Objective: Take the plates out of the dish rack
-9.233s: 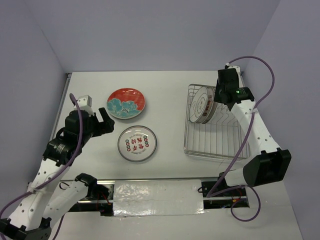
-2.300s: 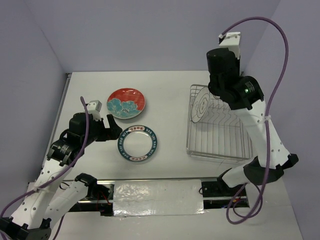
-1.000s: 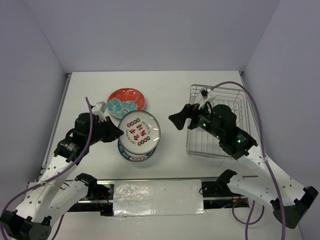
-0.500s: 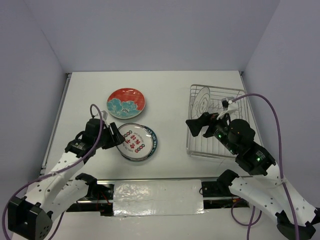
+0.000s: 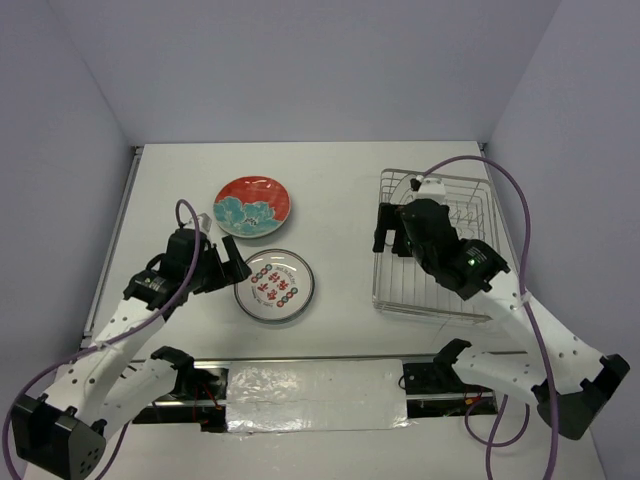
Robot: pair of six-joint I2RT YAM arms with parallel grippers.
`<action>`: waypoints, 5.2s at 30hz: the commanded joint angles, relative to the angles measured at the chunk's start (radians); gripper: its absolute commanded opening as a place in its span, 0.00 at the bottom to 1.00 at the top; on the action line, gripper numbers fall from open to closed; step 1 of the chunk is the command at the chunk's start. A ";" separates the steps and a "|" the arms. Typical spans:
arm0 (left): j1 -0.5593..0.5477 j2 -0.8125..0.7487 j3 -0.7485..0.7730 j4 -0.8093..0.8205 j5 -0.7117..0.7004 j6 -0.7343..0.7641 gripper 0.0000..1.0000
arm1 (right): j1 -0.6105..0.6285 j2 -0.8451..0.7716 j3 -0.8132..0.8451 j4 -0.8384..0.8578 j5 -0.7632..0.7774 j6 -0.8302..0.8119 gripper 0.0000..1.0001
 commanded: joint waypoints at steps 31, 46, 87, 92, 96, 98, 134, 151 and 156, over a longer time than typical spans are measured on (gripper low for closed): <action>-0.002 -0.086 0.184 -0.079 0.047 0.250 0.99 | -0.216 0.712 0.451 -0.106 0.448 -0.131 0.10; 0.000 -0.127 0.188 -0.086 0.027 0.238 1.00 | -0.149 0.681 0.815 -0.414 0.600 -0.248 0.01; 0.001 -0.146 0.035 0.064 0.145 0.040 0.00 | 0.118 -0.018 -0.110 0.373 -0.222 0.048 0.91; 0.003 -0.100 -0.019 0.108 0.155 0.000 0.02 | 0.121 -0.216 -0.181 0.304 -0.202 0.039 0.92; 0.003 -0.084 -0.054 0.139 0.170 -0.014 0.14 | 0.120 -0.308 -0.193 0.207 -0.178 0.034 0.93; 0.005 -0.080 -0.072 0.156 0.175 -0.016 0.22 | 0.118 -0.342 -0.199 0.186 -0.171 0.034 0.93; 0.001 0.003 0.306 -0.186 -0.382 0.156 1.00 | 0.118 -0.460 0.042 -0.258 0.169 0.002 1.00; 0.003 -0.451 0.230 -0.120 -0.625 0.221 1.00 | 0.120 -0.614 0.140 -0.348 0.241 -0.110 1.00; 0.005 -0.434 0.222 -0.129 -0.608 0.219 1.00 | 0.121 -0.612 0.117 -0.356 0.254 -0.108 1.00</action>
